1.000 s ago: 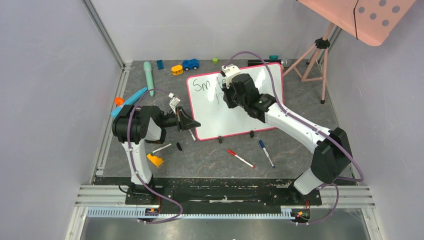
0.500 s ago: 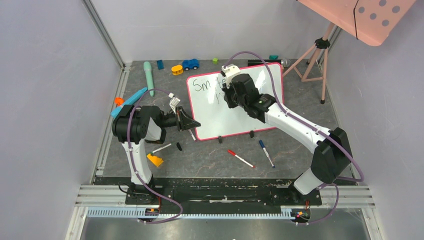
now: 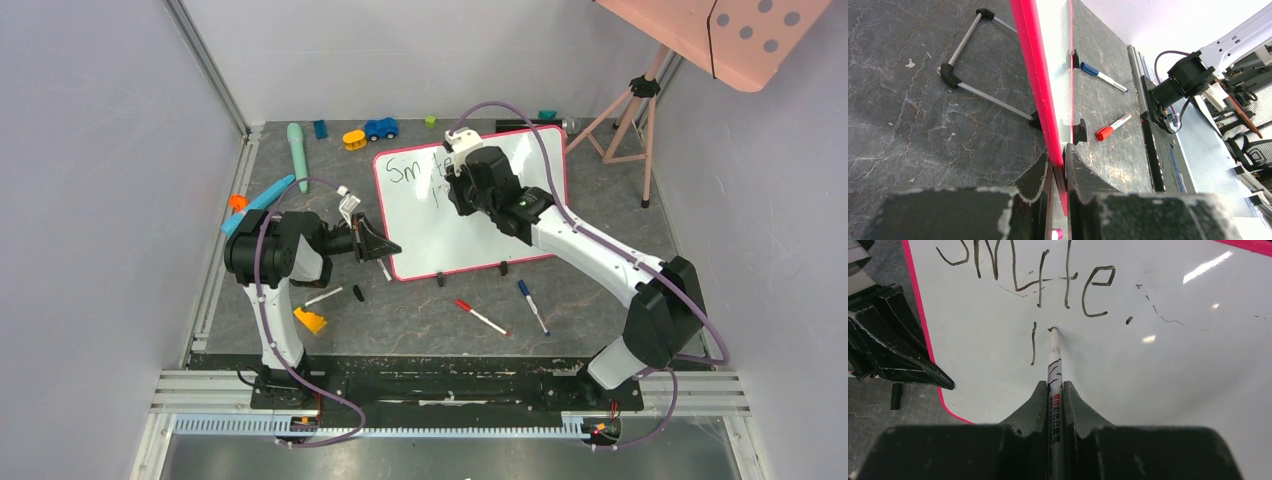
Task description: Write a sentence on the whiteboard
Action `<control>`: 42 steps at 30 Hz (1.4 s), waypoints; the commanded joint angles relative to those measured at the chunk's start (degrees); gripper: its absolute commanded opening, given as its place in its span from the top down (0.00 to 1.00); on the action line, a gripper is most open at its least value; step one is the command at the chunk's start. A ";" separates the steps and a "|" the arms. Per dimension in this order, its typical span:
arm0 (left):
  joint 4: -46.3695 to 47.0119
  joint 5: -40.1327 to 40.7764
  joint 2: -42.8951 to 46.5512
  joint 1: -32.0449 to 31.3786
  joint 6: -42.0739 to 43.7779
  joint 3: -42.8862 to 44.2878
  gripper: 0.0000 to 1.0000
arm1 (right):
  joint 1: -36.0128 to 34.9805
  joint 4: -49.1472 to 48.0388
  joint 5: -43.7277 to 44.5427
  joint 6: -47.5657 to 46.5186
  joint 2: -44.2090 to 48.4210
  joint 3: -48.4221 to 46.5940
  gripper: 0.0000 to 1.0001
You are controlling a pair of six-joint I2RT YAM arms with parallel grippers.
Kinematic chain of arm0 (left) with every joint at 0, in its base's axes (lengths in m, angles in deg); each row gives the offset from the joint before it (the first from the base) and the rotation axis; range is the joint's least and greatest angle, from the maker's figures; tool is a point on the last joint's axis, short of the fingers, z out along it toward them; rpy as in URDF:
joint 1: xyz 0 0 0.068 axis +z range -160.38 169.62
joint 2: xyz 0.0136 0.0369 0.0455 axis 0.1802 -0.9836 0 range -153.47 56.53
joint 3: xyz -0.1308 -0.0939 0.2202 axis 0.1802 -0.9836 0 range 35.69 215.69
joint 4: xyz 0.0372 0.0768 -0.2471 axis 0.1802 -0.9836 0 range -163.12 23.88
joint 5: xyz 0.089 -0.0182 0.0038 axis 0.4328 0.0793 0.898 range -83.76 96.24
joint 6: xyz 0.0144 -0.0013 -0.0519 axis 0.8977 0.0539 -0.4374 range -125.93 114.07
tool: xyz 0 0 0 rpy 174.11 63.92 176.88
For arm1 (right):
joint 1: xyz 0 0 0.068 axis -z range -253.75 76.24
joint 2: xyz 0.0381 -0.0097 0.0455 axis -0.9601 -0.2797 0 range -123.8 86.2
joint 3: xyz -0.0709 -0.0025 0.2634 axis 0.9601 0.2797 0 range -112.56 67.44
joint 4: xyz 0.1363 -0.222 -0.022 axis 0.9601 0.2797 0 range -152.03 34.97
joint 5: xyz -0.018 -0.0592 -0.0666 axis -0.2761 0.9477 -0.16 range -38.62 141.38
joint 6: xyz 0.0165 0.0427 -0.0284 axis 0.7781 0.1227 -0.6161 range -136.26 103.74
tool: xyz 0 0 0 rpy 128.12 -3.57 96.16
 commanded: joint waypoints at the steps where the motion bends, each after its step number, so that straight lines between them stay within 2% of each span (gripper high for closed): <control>1: 3.80 -2.61 -0.56 -0.53 5.69 -0.34 0.85 | 1.08 -2.13 -0.83 -0.89 3.48 0.39 1.00; 7: 3.80 -2.63 -0.57 -0.57 5.69 -0.44 0.85 | 1.82 -5.54 -2.26 0.18 6.14 3.27 1.00; 18: 3.80 -2.54 -0.61 -0.53 5.74 -0.46 0.84 | 1.81 -4.72 -6.65 1.39 4.80 5.14 1.00; 42: 3.85 -2.53 -0.57 -0.53 5.61 -0.39 0.84 | 1.81 -3.84 -2.91 0.39 1.29 3.21 1.00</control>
